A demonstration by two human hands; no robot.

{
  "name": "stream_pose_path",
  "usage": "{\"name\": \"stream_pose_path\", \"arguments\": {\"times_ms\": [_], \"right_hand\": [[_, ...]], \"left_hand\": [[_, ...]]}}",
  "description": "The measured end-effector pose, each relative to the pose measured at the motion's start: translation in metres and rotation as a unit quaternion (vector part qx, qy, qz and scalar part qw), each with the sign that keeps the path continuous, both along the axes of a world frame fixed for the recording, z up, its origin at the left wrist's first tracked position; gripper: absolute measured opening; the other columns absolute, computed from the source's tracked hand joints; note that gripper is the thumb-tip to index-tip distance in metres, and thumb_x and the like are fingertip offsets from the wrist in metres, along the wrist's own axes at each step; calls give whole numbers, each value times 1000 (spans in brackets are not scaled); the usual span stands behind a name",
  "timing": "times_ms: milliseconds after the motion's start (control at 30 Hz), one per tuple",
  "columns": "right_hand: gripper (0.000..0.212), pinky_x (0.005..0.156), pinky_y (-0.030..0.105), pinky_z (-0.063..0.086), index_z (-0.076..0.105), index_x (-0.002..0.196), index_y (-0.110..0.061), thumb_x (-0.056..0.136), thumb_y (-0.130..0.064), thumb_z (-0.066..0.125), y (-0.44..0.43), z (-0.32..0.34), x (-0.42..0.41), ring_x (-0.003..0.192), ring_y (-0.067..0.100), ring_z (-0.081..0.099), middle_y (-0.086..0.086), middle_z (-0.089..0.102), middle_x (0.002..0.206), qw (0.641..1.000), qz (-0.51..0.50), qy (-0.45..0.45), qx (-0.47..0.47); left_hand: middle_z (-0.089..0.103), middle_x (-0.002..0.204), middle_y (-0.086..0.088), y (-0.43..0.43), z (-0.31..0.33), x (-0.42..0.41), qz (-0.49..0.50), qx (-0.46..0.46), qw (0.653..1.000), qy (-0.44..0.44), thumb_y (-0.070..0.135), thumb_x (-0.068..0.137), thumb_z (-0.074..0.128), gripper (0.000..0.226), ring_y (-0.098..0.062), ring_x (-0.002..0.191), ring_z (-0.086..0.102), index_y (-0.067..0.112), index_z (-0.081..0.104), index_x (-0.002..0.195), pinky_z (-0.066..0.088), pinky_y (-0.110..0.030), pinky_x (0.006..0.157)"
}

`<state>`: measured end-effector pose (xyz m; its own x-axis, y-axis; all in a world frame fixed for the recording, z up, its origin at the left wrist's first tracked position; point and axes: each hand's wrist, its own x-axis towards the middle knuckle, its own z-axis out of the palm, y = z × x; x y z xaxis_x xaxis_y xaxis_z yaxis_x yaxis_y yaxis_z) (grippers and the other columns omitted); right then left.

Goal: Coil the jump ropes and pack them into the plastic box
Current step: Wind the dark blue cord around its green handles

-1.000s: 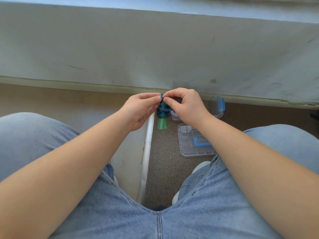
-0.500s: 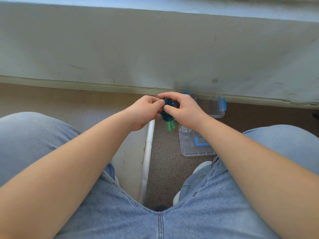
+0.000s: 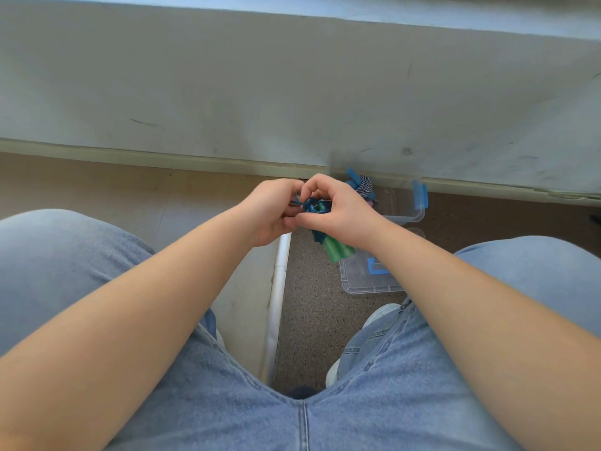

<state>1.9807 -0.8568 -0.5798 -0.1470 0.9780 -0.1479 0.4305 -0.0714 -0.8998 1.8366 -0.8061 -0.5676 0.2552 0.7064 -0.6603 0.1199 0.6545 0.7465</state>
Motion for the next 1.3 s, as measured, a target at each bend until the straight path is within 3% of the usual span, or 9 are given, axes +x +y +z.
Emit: {"name": "stream_pose_path", "arguments": {"times_ms": [133,300,400,567,667,900,1067,1167,1300], "right_hand": [[29,88,42,55,59,94,-19,78,-19,82,-3,5,-7,89,24,66,10,69,98,999,28,32,-8],[22,80,38,53,61,89,-14,79,-18,80,-6,4,-12,76,12,60,9,67,91,998,57,24,-21],[20,86,46,57,64,92,-23,79,-23,78,-5,-3,-12,87,21,67,2,69,95,998,56,1,-38],[42,79,26,55,56,117,-32,82,-19,73,-3,-11,-7,94,9,64,-9,61,105,996,4,-26,-81],[59,80,27,51,49,135,-27,81,-17,73,4,-21,-1,95,13,62,-10,59,106,991,-78,-59,-95],[44,94,34,51,67,116,-29,74,-28,80,29,-44,25,103,13,64,-7,69,111,975,-169,-83,-118],[45,81,46,61,62,111,-31,68,-27,77,41,-61,54,97,22,68,-4,67,107,948,-278,3,-157],[38,79,47,62,61,110,-25,77,-15,77,46,-75,78,98,25,68,-2,65,105,919,-354,67,-162],[37,77,45,63,59,121,-18,88,-6,70,54,-90,111,102,27,66,6,63,117,852,-467,153,-181]], "left_hand": [[69,76,-6,-1,-9,-1,-14,54,998,40,2,92,37,32,-18,58,62,11,66,100,48,-25,50],[46,71,-7,11,-24,-9,36,59,993,100,8,96,34,32,-18,50,35,20,61,109,30,-23,45],[42,70,-4,8,-30,-10,50,59,989,125,9,98,31,33,-16,50,31,20,58,112,29,-20,44],[45,79,-3,14,-33,-5,97,35,992,73,16,102,35,29,-12,55,39,20,58,120,38,-21,45],[51,84,-2,17,-33,2,97,30,994,31,23,102,49,21,-10,60,50,17,57,120,49,-22,53],[67,102,-2,24,-43,28,39,41,998,38,12,97,52,26,-14,91,64,19,65,118,56,-31,75],[65,100,4,24,-54,50,2,29,997,70,13,95,50,27,-12,95,60,25,64,115,49,-34,88],[66,111,2,28,-61,70,-25,16,996,84,16,95,50,28,-16,105,59,27,64,117,44,-33,80],[66,93,3,36,-76,100,-24,-13,998,64,13,96,51,31,-9,88,63,24,62,124,51,-34,84]]}}
